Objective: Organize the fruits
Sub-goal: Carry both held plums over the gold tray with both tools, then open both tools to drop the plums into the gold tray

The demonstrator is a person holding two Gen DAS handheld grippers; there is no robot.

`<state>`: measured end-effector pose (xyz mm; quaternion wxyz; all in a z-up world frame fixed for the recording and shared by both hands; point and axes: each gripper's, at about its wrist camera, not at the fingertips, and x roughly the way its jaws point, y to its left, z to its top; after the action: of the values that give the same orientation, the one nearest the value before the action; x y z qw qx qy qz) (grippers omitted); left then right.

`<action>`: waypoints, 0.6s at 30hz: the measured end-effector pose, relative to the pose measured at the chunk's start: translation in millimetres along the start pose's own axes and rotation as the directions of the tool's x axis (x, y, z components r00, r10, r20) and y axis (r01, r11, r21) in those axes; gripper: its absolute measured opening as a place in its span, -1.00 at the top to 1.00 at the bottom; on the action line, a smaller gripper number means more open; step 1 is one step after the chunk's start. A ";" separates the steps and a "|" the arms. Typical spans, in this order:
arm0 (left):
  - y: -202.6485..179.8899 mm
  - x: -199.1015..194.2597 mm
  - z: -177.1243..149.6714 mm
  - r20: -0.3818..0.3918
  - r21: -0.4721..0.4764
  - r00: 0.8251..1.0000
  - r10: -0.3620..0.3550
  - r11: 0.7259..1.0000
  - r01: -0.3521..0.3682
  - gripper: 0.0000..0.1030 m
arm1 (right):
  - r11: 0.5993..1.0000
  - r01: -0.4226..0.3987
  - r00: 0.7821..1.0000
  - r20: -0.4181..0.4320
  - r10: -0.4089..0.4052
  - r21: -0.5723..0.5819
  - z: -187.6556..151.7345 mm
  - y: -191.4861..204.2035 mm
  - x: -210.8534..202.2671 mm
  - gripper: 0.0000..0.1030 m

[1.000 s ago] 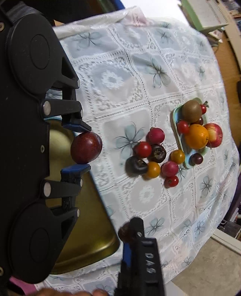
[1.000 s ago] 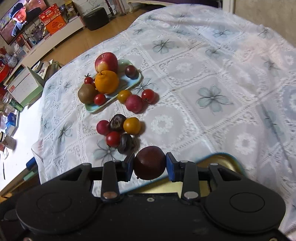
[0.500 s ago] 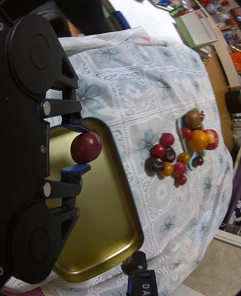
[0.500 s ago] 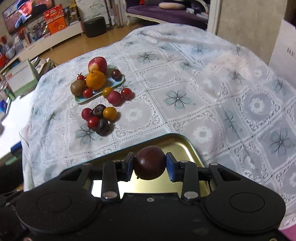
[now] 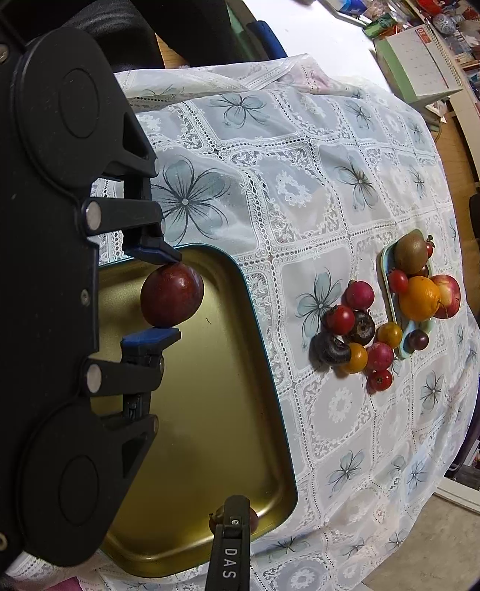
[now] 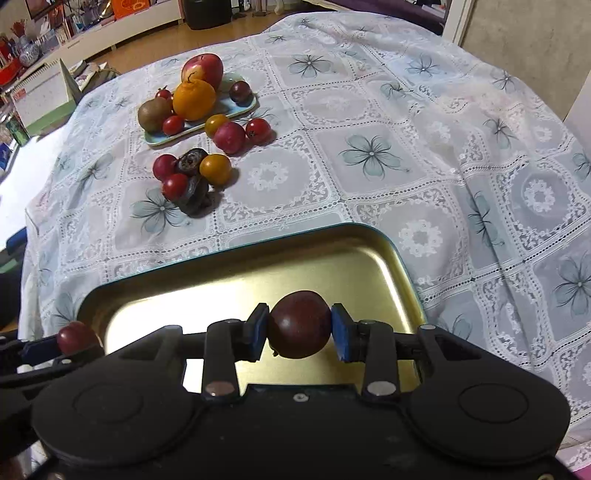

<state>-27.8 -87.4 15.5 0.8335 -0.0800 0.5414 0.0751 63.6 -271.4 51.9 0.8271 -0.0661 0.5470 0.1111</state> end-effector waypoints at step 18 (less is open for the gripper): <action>-10.5 -3.2 1.7 0.008 0.037 1.000 0.008 0.999 -0.009 0.15 | 1.000 -0.018 1.000 0.011 0.018 -0.011 1.8 2.7 1.3 0.25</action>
<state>-25.4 -97.3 19.7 0.8366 -0.0621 0.5399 0.0689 65.0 -268.3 51.5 0.8286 -0.0648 0.5426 0.1218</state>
